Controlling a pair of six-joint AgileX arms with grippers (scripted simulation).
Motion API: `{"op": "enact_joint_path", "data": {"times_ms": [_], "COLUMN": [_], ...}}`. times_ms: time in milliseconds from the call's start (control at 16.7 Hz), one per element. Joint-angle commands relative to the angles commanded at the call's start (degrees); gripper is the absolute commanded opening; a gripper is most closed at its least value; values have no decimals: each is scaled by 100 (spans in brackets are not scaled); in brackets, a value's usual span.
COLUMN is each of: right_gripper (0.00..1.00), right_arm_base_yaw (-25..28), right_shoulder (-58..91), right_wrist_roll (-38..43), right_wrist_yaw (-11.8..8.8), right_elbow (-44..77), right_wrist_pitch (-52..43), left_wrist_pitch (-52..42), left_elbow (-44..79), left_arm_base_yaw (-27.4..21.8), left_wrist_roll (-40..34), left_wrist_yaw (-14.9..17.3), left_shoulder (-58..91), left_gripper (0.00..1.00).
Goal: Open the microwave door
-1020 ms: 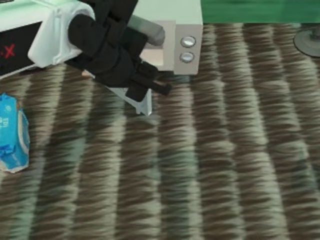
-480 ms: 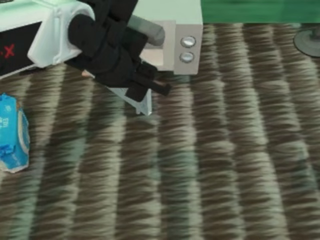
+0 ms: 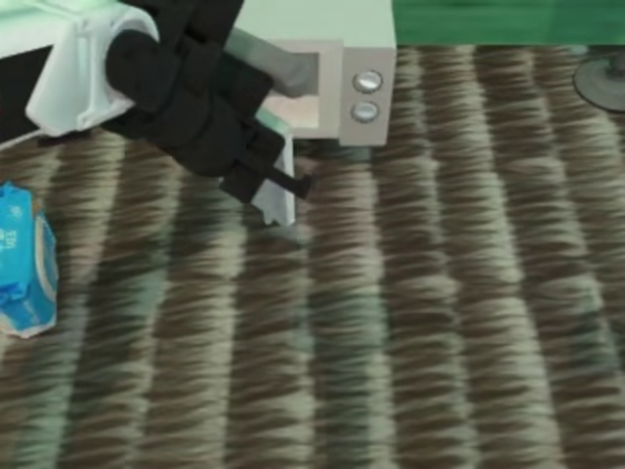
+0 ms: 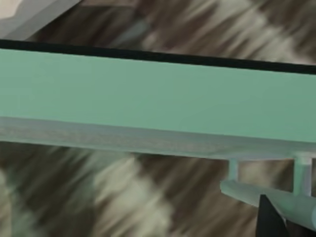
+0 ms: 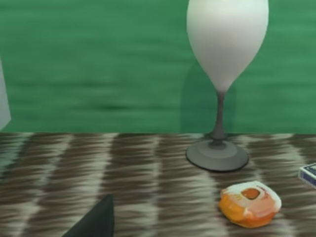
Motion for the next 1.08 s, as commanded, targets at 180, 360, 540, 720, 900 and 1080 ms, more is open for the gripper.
{"op": "enact_joint_path", "data": {"times_ms": [180, 360, 540, 720, 900, 1080], "right_gripper": [100, 100, 100, 100, 100, 100], "right_arm_base_yaw": [0, 0, 0, 0, 0, 0], "right_shoulder": [0, 0, 0, 0, 0, 0], "right_wrist_roll": [0, 0, 0, 0, 0, 0], "right_wrist_yaw": [0, 0, 0, 0, 0, 0], "right_elbow": [0, 0, 0, 0, 0, 0], "right_wrist_pitch": [0, 0, 0, 0, 0, 0], "left_wrist_pitch": [-1, -1, -1, -1, -1, -1], "left_elbow": [-114, -115, -115, -115, -115, -115], "left_arm_base_yaw": [108, 109, 109, 109, 109, 109], "left_wrist_roll": [261, 264, 264, 264, 264, 264], "left_wrist_yaw": [129, 131, 131, 131, 131, 131], "left_shoulder": [-102, -103, -103, -103, -103, -103], "left_gripper": [0, 0, 0, 0, 0, 0]}}
